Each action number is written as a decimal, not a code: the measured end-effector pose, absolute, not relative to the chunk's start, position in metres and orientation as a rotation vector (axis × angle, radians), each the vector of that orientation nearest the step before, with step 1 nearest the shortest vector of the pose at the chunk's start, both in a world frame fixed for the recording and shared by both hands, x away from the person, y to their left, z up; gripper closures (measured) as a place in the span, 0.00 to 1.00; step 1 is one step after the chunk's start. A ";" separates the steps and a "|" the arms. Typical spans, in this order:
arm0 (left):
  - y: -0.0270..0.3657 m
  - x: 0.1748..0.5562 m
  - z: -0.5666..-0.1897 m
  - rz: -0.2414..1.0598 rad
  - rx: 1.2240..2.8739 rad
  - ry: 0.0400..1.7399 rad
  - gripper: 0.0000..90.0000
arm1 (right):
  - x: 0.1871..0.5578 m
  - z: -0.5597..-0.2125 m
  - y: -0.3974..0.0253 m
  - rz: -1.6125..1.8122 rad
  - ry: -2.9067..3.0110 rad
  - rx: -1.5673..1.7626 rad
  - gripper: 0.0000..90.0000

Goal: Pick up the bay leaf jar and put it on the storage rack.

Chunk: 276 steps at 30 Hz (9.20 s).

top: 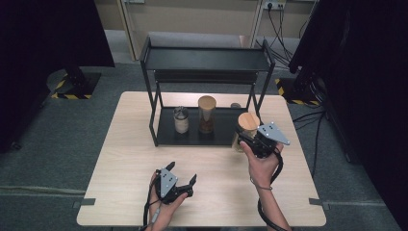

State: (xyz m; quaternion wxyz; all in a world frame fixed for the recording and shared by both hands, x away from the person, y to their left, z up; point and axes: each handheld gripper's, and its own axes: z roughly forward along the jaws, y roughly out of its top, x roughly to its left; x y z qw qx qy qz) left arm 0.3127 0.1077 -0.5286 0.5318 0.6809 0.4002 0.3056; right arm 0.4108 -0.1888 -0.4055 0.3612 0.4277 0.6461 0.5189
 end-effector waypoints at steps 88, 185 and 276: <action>0.107 0.312 -0.529 0.729 1.630 0.948 0.10 | 0.472 -0.399 -0.164 1.270 1.687 1.165 0.28; 0.107 0.312 -0.528 0.724 1.634 0.943 0.10 | 0.533 -0.420 -0.155 1.167 1.724 1.267 0.28; 0.107 0.312 -0.528 0.733 1.639 0.936 0.10 | 0.504 -0.435 -0.158 1.240 1.772 1.284 0.06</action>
